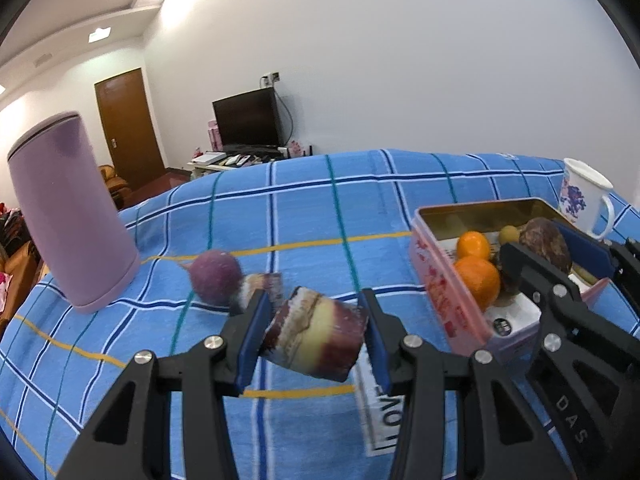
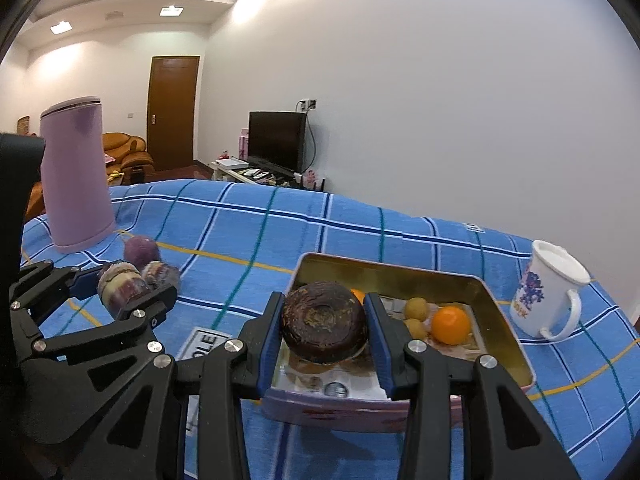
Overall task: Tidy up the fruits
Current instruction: 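Carry both fruits toward the tin box, lowering the brown fruit inside, then lower the sugarcane piece into the tin box and open both tools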
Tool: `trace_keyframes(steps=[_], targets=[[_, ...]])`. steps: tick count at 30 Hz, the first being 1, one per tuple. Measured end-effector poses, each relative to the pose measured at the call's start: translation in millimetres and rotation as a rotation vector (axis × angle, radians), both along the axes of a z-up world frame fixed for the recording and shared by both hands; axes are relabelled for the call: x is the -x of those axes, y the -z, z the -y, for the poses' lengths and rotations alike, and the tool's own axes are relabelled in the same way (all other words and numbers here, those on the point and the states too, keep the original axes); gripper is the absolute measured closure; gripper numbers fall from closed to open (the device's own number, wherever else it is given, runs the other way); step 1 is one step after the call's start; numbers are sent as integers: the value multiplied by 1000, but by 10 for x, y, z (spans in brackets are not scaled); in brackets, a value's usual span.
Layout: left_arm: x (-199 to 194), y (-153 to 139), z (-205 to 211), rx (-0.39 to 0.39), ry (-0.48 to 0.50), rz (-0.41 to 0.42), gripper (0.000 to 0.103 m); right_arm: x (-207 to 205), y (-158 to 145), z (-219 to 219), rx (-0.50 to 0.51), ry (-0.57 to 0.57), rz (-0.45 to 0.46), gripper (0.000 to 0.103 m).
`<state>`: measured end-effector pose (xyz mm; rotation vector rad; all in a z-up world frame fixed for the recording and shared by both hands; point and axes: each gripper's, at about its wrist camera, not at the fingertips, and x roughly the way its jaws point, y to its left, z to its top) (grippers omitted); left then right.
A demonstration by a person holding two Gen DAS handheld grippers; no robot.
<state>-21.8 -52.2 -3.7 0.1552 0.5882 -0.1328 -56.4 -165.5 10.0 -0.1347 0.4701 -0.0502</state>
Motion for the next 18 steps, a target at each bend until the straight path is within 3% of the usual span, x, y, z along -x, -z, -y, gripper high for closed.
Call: trace_keyframes(steps=[18], targets=[[-22,-23,534,6,82,16,55,-39,-12,441,6,87,1,61]])
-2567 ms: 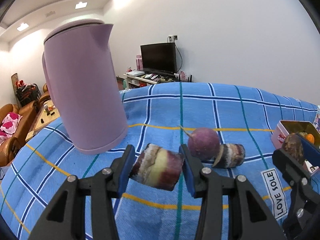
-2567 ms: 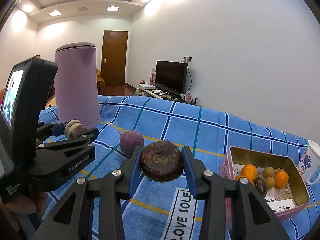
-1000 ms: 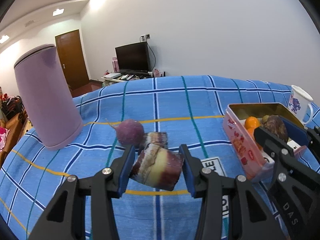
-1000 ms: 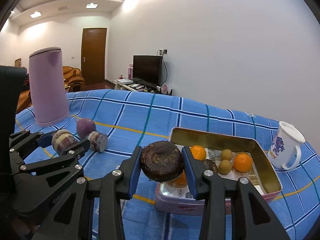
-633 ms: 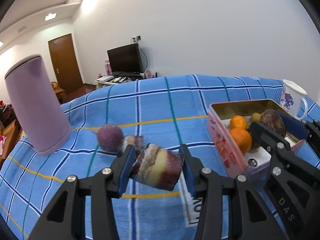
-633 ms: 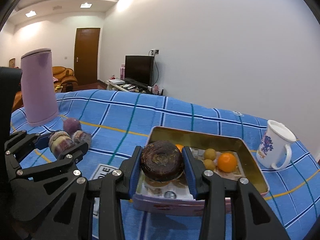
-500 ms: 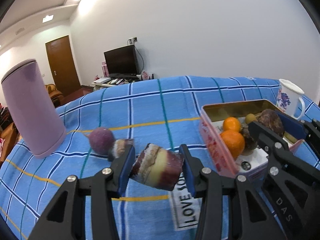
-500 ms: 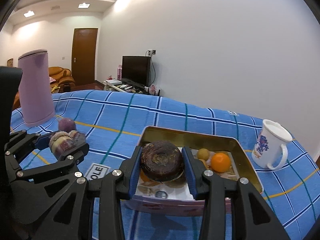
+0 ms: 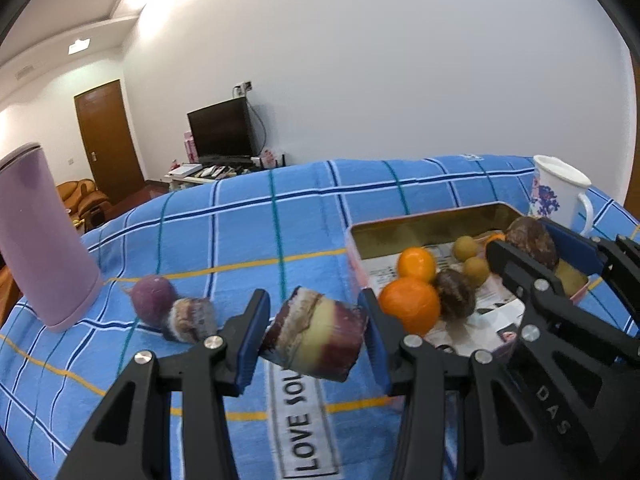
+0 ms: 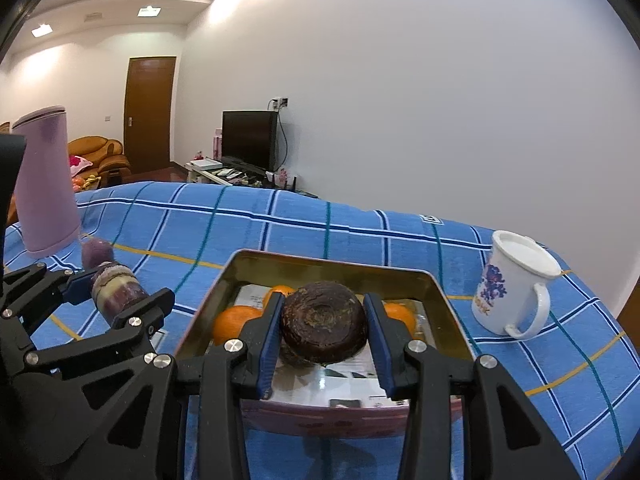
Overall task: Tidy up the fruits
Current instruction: 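Lower the sugarcane piece into the tin box and open both tools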
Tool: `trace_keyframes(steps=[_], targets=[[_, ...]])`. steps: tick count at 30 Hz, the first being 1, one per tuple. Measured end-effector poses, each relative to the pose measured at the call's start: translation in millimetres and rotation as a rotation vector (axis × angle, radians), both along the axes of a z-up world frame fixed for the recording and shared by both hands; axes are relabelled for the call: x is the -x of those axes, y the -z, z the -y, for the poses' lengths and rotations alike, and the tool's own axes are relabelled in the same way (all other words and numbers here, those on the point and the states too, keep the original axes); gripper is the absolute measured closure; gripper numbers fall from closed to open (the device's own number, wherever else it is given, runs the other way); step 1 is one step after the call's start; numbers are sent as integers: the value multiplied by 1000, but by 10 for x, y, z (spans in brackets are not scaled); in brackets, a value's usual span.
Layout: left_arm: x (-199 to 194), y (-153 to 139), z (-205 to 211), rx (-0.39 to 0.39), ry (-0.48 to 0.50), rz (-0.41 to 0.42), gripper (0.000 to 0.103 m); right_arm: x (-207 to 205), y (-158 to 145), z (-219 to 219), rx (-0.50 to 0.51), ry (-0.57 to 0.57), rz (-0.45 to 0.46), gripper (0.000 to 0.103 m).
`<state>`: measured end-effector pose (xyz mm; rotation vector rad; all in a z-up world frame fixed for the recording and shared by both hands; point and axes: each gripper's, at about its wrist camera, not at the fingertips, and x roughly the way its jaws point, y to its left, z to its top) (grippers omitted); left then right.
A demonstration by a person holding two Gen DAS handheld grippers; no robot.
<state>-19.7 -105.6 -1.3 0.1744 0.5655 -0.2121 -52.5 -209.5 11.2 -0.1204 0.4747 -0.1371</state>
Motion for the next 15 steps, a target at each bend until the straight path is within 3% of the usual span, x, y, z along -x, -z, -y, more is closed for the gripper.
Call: trace_keyframes(steps=[15], targets=[[-110,7,356,11,29,-19,56,-75,1,318,7,68,-14,61]])
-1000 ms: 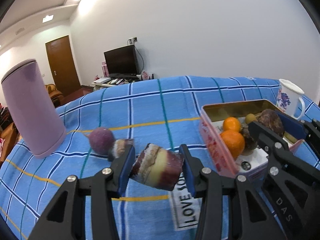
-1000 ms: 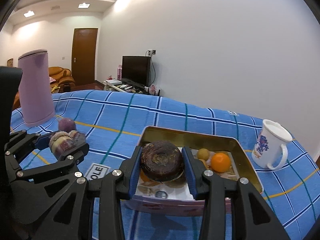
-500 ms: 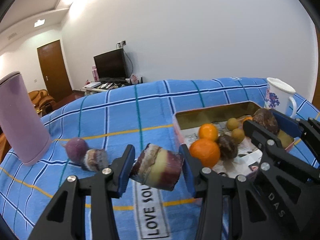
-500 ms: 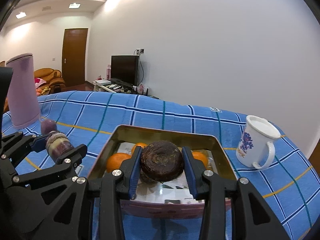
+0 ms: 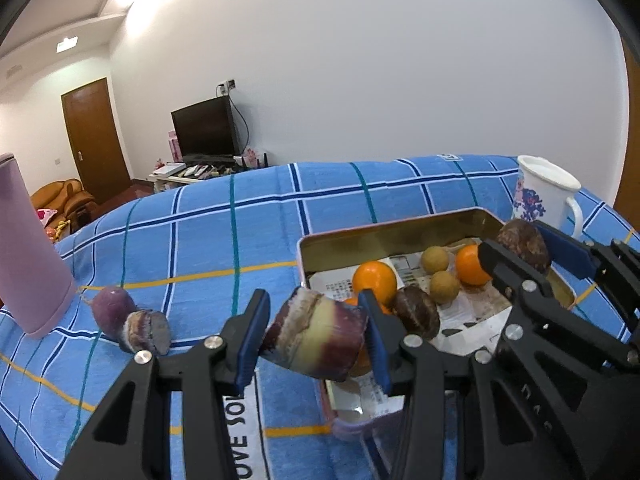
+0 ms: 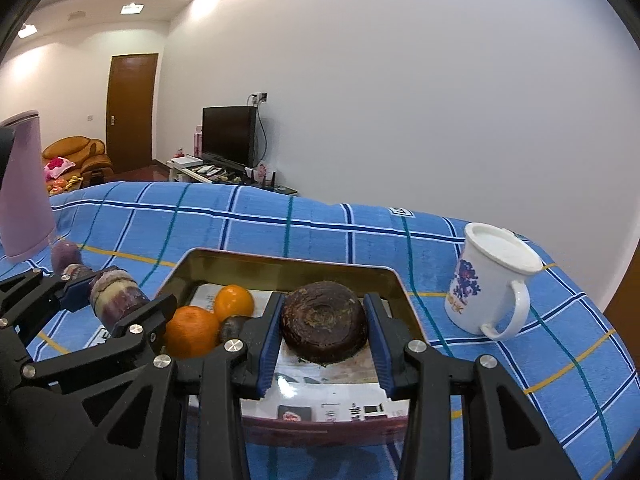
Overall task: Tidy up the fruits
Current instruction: 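Lower the sugarcane piece into the tin box and open both tools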
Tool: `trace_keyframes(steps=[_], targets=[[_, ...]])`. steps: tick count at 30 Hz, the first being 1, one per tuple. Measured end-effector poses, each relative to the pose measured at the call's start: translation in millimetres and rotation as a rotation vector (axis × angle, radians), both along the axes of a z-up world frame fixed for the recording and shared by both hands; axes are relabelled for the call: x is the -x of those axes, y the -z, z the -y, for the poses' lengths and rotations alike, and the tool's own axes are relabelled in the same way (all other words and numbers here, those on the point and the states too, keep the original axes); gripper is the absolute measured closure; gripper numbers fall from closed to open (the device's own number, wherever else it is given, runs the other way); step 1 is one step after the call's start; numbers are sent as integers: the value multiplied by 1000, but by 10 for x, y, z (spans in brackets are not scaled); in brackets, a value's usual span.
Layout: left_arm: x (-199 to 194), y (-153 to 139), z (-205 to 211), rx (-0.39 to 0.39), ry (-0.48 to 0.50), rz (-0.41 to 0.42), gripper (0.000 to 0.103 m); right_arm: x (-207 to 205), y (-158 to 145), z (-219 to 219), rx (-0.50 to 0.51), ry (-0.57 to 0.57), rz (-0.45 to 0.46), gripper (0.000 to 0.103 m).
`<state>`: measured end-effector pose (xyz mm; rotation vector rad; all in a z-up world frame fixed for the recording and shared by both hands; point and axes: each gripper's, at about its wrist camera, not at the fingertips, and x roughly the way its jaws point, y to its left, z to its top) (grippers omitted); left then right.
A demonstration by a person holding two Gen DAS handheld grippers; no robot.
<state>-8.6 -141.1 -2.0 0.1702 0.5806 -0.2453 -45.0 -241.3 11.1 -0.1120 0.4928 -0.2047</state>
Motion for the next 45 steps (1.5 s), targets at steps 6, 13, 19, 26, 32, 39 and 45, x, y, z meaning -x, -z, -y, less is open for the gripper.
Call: trace_keyframes(steps=[6,13,19,26,32,39,45], targets=[[-53,-7,44,19,4,0,56,-35,-13,95,29,31,6,61],[-37,-77,83,69,48,49,55,-114,-20,222,26,60,-1,61],[-65,-126,11,228,177,29,55,-125,-76,404,-7,63,22,61],[-209,-65,26,290,191,-35,55,-209,-84,605,-99,25,13,61],[-244,-39,73,297,198,-57,55,-303,-45,709,-196,-29,-18,61],[-271,-20,0,364,252,-88,55,-418,71,672,-239,-94,-84,61],[-285,-17,28,353,240,-99,55,-447,128,631,-249,-116,-109,61]])
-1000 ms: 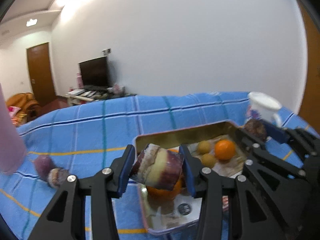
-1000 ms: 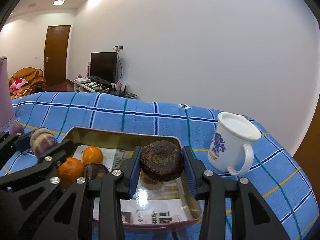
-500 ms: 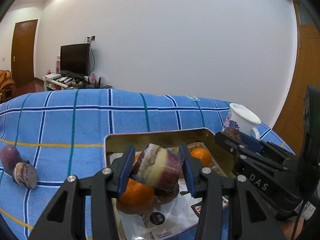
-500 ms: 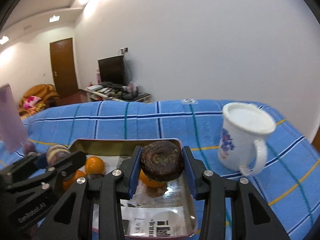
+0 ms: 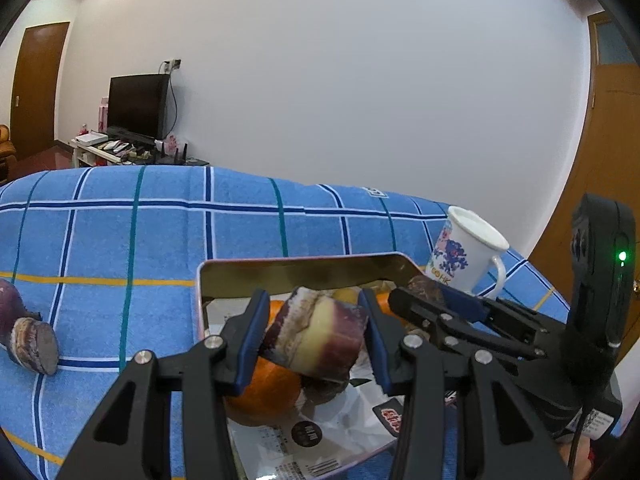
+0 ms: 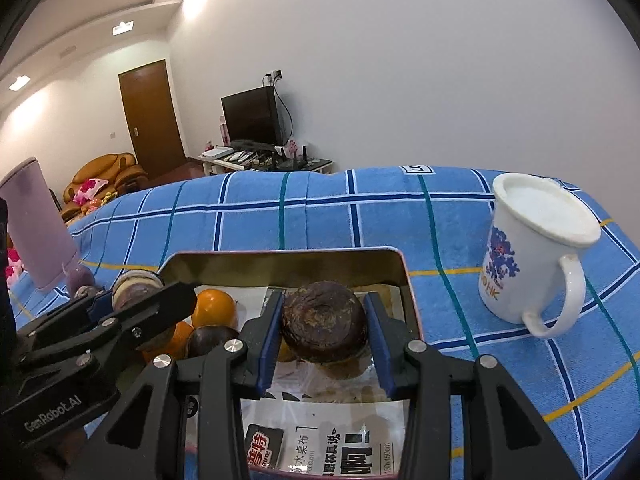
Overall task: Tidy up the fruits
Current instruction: 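Lower the sugarcane piece into the tin box and open both tools, then withdraw both open tools from the tin box toward the remaining fruits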
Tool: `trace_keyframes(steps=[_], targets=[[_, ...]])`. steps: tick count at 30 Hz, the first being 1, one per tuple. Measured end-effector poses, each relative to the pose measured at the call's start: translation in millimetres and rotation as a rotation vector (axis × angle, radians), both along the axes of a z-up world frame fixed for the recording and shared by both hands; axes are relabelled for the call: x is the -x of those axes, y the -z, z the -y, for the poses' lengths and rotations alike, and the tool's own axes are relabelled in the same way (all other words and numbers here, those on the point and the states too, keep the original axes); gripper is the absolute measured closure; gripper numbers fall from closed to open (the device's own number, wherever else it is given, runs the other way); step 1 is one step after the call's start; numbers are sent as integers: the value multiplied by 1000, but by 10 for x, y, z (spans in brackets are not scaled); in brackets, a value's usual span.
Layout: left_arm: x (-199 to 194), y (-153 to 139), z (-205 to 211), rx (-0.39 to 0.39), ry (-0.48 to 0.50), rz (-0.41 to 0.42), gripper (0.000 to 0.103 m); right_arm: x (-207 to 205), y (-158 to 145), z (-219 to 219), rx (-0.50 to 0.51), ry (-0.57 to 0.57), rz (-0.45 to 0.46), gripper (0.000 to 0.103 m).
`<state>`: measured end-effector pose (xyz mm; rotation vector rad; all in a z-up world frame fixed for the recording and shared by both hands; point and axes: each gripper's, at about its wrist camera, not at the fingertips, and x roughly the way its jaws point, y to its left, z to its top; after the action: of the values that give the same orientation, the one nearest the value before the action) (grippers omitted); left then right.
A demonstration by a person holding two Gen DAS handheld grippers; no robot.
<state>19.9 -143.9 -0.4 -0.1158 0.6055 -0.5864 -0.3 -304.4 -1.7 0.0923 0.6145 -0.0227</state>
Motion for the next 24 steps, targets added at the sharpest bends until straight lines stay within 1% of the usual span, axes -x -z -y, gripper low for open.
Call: trace_keyframes(steps=[3,7,9,10,12,14,15,16,17,18,19,21,22,23,24], targets=[[-6,2,0,-11,-10,-4,55,-21,33,-24,-1,-15,-19,61],[-40,38,-3,-29,-20,-34,55,-52,74,-54,-15,-39,-42,61],[-40,53,-9,-42,-34,-44,54,-68,104,-44,-36,-49,-63,61],[-34,52,-8,-41,-38,-39,51,-80,124,-38,-51,-54,-76,61],[1,31,-21,-40,-49,-17,44,-76,122,-34,-58,-54,-72,60],[38,1,-40,-46,-69,8,28,-48,99,-2,-85,-57,-59,59],[64,-22,-60,-40,-80,23,26,-40,90,21,-100,-55,-55,57],[82,-46,-80,-32,-83,32,20,-25,78,44,-118,-55,-50,52],[106,-80,-105,-21,-87,44,13,-2,54,86,-149,-56,-36,49],[126,-113,-129,-13,-92,58,9,23,30,114,-170,-53,-18,42],[157,-155,-159,-6,-105,81,1,66,-1,131,-186,-49,6,36],[221,-254,-250,2,-161,143,0,181,-84,172,-197,-23,90,31],[228,-291,-285,3,-182,162,0,237,-122,183,-190,-6,125,27],[237,-328,-339,1,-211,181,0,307,-171,190,-173,24,171,26],[243,-356,-393,-3,-247,199,0,350,-193,194,-159,46,198,24]])
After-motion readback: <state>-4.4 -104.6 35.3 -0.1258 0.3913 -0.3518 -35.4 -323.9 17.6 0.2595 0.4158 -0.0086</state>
